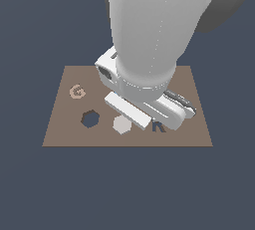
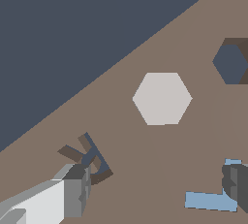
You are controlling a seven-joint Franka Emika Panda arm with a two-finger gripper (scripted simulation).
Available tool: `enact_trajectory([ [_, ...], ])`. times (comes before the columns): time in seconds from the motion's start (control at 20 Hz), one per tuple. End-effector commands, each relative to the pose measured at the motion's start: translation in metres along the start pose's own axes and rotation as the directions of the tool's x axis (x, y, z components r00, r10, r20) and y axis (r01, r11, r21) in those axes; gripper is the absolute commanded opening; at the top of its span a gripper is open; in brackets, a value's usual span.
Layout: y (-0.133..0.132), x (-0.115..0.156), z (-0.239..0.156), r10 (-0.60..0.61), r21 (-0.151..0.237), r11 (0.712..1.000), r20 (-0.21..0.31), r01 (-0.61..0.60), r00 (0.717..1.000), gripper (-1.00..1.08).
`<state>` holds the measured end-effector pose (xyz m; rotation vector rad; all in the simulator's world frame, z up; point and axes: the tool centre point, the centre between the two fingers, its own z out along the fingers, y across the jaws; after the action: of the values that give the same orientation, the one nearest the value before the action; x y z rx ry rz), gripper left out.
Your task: Insert a designated object into the corresponding slot on a board.
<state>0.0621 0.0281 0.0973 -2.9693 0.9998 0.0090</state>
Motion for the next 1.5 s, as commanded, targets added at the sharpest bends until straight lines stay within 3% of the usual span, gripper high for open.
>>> enact_trajectory([
  [0.0,0.001,0.01,0.009,0.098,-0.001,0.995,-0.003,-0.098,0.995,1.0],
  [0.4,0.009,0.033,0.031,0.331,-0.001,0.943,-0.008,-0.331,0.943,1.0],
  [0.85,0.016,0.046,0.045,0.468,-0.001,0.884,-0.01,-0.468,0.884,1.0],
  [1.45,0.018,0.047,0.057,0.489,-0.002,0.872,-0.01,-0.489,0.872,1.0],
])
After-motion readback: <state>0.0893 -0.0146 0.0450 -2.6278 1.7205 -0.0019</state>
